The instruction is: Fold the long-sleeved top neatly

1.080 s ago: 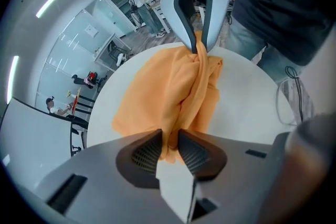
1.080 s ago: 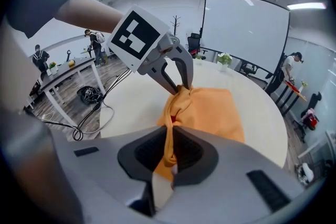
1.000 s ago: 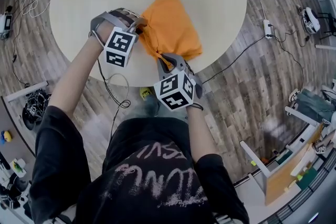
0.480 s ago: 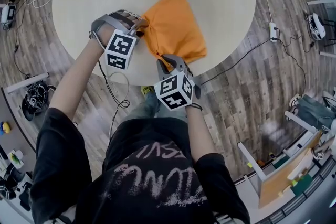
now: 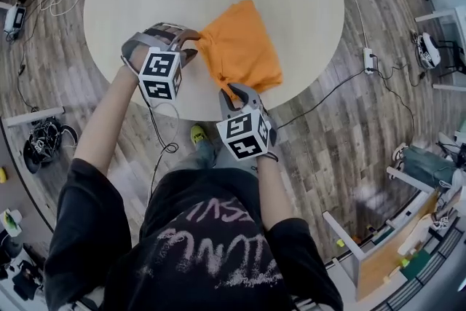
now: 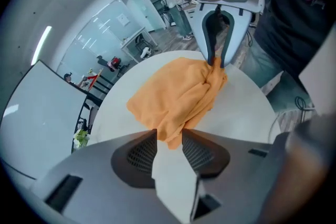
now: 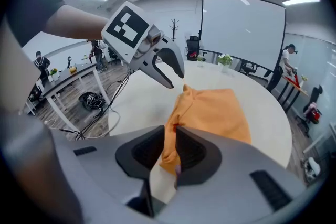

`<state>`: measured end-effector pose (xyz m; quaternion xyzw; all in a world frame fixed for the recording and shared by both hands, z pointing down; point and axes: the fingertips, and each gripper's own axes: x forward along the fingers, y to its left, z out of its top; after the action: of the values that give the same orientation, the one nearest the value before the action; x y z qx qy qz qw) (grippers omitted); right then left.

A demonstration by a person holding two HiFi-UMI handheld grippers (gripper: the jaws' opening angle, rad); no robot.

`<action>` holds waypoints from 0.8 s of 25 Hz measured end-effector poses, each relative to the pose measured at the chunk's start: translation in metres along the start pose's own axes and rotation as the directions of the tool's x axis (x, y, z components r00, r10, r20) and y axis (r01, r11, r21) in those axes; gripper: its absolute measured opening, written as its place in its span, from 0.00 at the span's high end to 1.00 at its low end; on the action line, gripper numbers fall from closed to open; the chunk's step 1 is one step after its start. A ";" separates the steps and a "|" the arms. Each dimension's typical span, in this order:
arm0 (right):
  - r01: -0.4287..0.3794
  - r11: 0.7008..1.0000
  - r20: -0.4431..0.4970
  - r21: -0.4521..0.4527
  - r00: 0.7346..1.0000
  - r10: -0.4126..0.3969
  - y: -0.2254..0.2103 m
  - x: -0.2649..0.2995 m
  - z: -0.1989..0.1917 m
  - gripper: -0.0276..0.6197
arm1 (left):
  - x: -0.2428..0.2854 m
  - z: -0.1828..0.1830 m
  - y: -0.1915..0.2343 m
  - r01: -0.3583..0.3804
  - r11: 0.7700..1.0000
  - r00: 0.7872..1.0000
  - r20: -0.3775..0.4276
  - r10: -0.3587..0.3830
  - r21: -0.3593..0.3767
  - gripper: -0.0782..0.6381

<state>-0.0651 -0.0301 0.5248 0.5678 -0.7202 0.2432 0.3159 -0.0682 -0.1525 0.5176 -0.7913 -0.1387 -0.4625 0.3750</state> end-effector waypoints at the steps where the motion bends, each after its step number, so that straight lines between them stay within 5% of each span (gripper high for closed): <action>1: 0.003 1.000 0.007 0.000 1.000 -0.003 0.001 -0.004 0.003 0.84 | -0.006 0.000 0.003 -0.018 0.999 1.000 0.008 0.018 -0.031 0.67; 8: 0.047 0.997 0.070 0.055 0.996 -0.051 0.000 -0.035 0.015 0.85 | -0.049 0.008 0.008 -0.127 0.976 0.989 0.051 0.138 -0.179 0.71; 20: 0.138 0.986 0.167 0.096 0.974 -0.152 -0.005 -0.088 0.037 0.89 | -0.121 0.008 -0.006 -0.251 0.884 0.949 0.079 0.305 -0.396 0.79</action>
<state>-0.0531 0.0009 0.4350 0.6506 -0.6907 0.1992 0.2449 -0.1316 -0.1274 0.4167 -0.8907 0.0430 -0.3659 0.2662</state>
